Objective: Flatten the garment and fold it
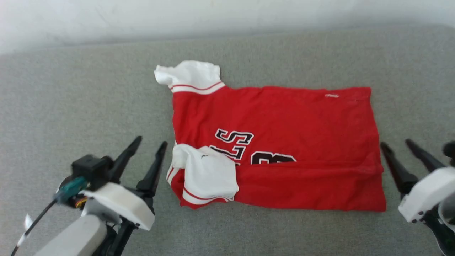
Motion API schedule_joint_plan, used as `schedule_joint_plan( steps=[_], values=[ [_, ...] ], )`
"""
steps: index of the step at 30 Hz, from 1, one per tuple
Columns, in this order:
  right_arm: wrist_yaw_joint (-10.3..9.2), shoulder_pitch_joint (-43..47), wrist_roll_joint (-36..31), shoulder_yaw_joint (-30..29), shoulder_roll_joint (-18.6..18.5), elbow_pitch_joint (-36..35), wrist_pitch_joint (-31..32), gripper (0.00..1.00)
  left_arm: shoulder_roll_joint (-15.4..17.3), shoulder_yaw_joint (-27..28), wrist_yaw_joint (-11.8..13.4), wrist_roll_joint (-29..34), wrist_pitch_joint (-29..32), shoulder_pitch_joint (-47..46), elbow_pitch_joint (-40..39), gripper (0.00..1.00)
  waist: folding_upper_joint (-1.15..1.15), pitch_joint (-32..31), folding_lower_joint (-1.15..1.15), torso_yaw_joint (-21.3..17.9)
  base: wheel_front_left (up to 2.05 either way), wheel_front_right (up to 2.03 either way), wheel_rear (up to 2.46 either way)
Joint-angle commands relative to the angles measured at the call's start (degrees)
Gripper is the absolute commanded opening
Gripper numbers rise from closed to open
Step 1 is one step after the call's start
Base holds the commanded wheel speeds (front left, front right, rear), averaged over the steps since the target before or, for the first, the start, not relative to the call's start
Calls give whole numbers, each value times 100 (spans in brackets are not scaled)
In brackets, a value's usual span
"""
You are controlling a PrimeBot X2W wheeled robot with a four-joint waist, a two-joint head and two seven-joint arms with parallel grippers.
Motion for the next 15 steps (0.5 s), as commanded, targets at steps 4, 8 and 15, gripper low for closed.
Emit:
schedule_joint_plan(
  steps=[4,8,15],
  values=[
    [-5,364,-541,-532,501,-326,-573,100,-327,860,463,605,-44,680,-702,100,0,-433,1,67,0,0,0],
    [-5,776,-1094,-819,1024,-581,-1195,100,-1010,1722,593,1400,-46,1527,-1231,100,0,-587,1,97,0,0,0],
    [-5,1480,-1719,-1039,1587,-453,-2055,100,-2097,2398,134,2179,-47,2751,-1059,100,0,-861,1,153,0,0,0]
  ],
)
